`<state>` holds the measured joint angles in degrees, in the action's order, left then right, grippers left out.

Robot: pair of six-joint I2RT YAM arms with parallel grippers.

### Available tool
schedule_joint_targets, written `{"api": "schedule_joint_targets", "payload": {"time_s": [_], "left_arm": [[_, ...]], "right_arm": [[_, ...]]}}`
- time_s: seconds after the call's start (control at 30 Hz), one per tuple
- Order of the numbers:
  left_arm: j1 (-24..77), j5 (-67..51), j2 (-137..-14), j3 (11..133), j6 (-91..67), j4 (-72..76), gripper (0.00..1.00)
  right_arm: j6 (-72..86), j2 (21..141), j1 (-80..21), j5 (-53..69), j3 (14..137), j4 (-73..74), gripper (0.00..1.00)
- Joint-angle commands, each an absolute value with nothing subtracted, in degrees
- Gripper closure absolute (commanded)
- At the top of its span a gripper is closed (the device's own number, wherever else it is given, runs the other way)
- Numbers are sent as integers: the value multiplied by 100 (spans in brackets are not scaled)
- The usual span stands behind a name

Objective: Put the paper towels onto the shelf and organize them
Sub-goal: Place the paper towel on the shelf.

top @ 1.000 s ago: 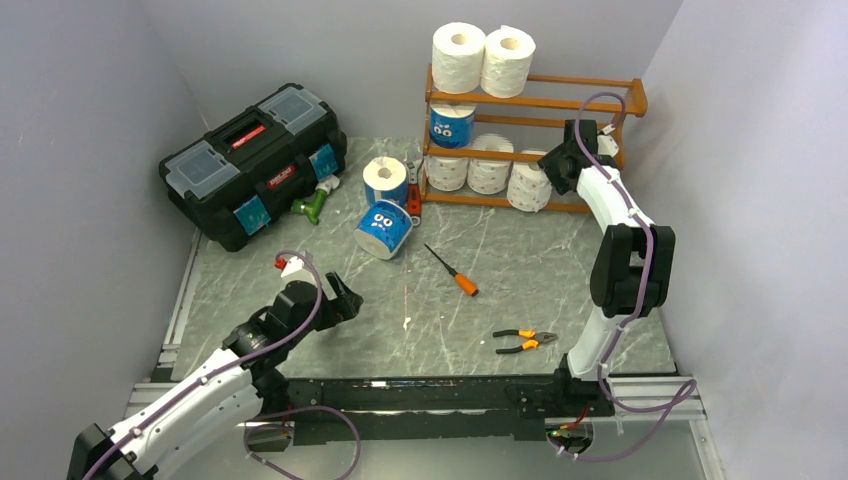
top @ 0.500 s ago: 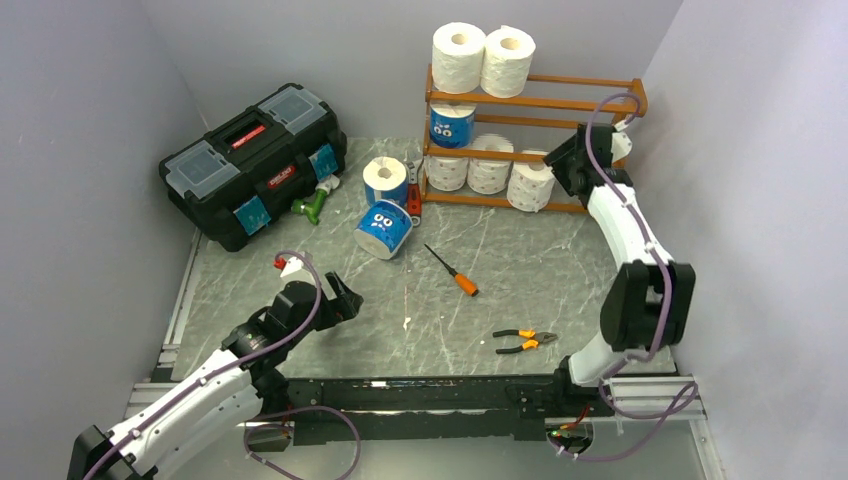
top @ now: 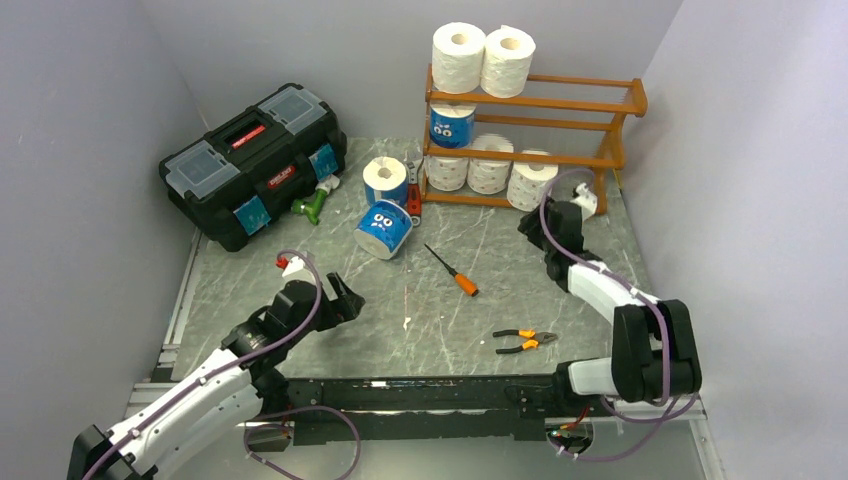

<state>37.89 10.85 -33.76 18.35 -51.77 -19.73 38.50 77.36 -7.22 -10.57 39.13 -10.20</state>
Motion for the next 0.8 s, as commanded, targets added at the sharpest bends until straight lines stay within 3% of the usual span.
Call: {"api": "schedule_joint_targets", "payload": {"time_s": [0.0, 0.2, 0.3, 0.77], "left_arm": [[3763, 1031, -3228, 2011, -5197, -1943, 8], [3766, 1086, -3195, 2022, -5186, -1960, 8], [3767, 1123, -3232, 2060, -5186, -2019, 8], [3764, 1404, -3257, 2081, -5257, -2049, 8]], "right_arm": [[3859, 7235, -530, -1081, 3195, -2858, 48], [4156, 7851, -229, -700, 3479, -2884, 76], [4301, 8256, -112, -510, 3765, -2873, 100], [4401, 9614, -26, -73, 4684, -3210, 100]]}}
